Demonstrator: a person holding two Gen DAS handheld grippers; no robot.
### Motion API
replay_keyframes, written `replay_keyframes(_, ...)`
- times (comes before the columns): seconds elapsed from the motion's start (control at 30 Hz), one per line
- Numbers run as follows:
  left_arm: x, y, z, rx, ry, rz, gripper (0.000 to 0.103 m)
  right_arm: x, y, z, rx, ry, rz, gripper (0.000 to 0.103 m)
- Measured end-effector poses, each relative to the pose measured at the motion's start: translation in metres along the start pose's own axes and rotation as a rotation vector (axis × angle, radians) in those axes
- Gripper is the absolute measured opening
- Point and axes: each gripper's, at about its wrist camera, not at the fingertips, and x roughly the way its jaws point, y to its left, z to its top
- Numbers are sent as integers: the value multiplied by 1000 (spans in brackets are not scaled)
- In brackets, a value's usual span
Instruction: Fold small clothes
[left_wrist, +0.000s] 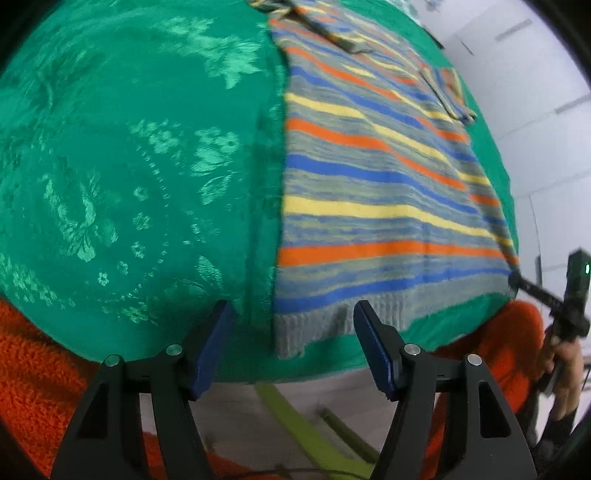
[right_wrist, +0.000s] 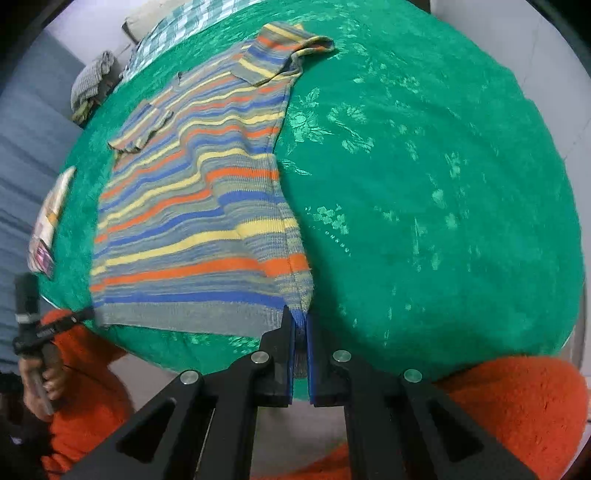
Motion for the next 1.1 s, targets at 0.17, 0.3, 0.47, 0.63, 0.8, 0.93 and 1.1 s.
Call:
replay_keyframes(0.17, 13, -9, 2, 10, 34, -25, 4, 6, -3, -2, 8, -9, -2, 5)
replay_keyframes(0.3, -28, -16, 0, 61, -49, 29, 3, -8, -3, -8, 2, -15, 51, 5)
replay_keyframes(0.47, -51, -14, -7, 169, -42, 214, 3, -27, 18, -16, -44, 4, 92, 5)
replay_keyframes(0.63, -15, -1, -12, 168, 35, 315, 3, 33, 33, -25, -76, 142, 36, 5)
replay_keyframes(0.8, 2, 3, -17, 148, 45, 326, 3, 45, 34, -29, -66, 157, 8, 5)
replay_keyframes(0.93, 7, 13, -10, 116, 51, 318, 3, 49, 32, -27, -50, 167, 6, 5)
replay_keyframes(1.1, 8, 15, -9, 112, 49, 317, 4, 57, 33, -27, -56, 173, -8, 5)
